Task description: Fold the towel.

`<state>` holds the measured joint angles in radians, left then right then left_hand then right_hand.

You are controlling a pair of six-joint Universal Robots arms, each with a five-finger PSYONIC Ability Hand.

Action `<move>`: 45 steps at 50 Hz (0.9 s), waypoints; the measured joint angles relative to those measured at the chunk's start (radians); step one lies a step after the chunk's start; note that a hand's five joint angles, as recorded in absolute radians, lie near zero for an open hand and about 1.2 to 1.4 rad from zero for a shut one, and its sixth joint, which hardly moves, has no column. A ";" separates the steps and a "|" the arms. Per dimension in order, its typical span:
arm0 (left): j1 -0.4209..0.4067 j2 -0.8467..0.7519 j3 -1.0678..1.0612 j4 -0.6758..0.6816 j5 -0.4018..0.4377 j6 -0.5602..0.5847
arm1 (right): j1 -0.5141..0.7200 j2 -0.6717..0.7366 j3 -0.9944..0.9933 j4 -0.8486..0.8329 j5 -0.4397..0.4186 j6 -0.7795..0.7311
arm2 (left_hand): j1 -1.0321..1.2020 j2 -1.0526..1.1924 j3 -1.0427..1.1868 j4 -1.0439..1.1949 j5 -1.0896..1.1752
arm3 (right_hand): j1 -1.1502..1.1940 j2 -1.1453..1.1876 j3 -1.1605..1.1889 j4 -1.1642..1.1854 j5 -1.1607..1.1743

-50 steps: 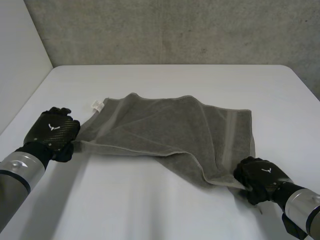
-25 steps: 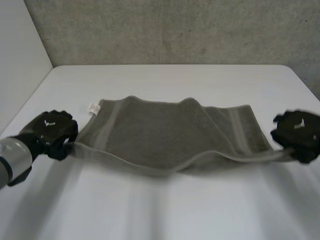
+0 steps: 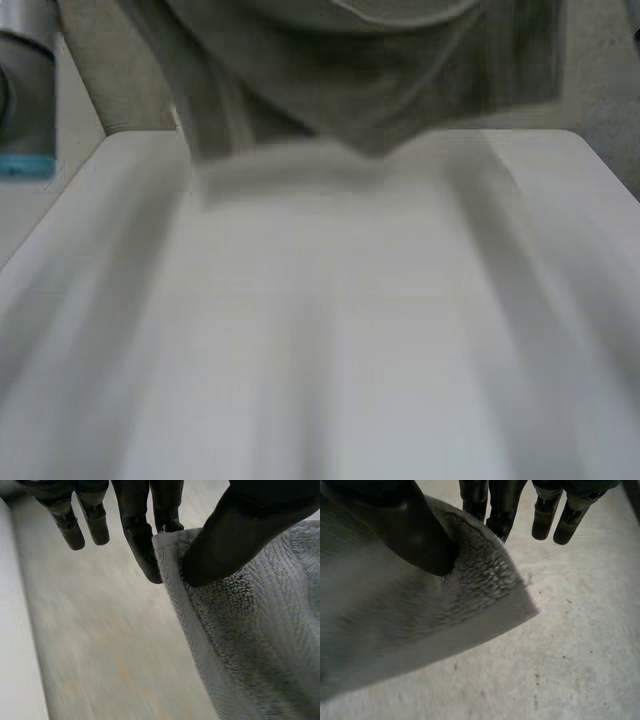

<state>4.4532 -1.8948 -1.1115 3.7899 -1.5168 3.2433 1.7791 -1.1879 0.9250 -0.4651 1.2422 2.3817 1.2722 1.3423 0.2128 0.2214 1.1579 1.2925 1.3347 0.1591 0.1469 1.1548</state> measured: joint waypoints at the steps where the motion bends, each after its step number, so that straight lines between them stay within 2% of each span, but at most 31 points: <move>1: 0.003 0.019 -0.009 0.018 0.005 -0.012 | -0.006 -0.015 0.015 0.011 -0.015 0.042 | 0.000 0.000 0.000 0.000 0.002 | 0.000 0.000 0.000 0.000 0.000; 6: 0.017 0.058 -0.081 0.037 0.085 -0.034 | -0.039 -0.059 0.106 0.107 -0.114 0.140 | 0.000 0.001 0.000 0.000 0.004 | 0.002 0.000 0.000 0.000 0.000; 13: 0.076 0.014 -0.260 0.007 0.250 -0.026 | -0.122 -0.064 0.262 0.238 -0.254 0.135 | 0.000 0.002 0.000 0.000 0.004 | 0.002 0.000 0.000 0.000 0.000; 16: 0.117 -0.030 -0.362 -0.023 0.315 -0.018 | -0.166 -0.044 0.373 0.292 -0.325 0.096 | 0.000 0.002 0.000 0.000 0.004 | 0.003 0.000 0.000 0.000 0.000; 22: 0.180 -0.095 -0.496 -0.082 0.382 0.025 | -0.225 0.001 0.550 0.355 -0.407 -0.046 | 0.000 0.002 0.000 0.000 0.004 | 0.003 0.000 0.000 0.000 0.000; 31: 0.269 -0.103 -0.622 -0.193 0.449 0.202 | -0.275 0.053 0.704 0.487 -0.423 -0.306 | 0.000 0.002 0.000 0.000 0.004 | 0.003 0.000 0.000 0.000 0.000; 37: 0.293 -0.049 -0.652 -0.284 0.488 0.248 | -0.286 0.021 0.720 0.589 -0.421 -0.351 | 0.000 0.002 0.000 0.000 0.004 | 0.003 0.000 0.000 0.000 0.000; 45: 0.314 0.081 -0.684 -0.438 0.517 0.248 | -0.351 -0.127 0.744 0.724 -0.433 -0.368 | 0.000 0.002 0.000 0.000 0.004 | 0.003 0.000 0.000 0.000 0.000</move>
<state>4.7673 -1.8139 -1.7951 3.3519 -0.9997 3.4914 1.4279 -1.3148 1.6693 0.2592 0.8094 2.0132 1.2723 1.3440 0.2128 0.2214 1.1619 1.2955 1.3348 0.1591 0.1469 1.1548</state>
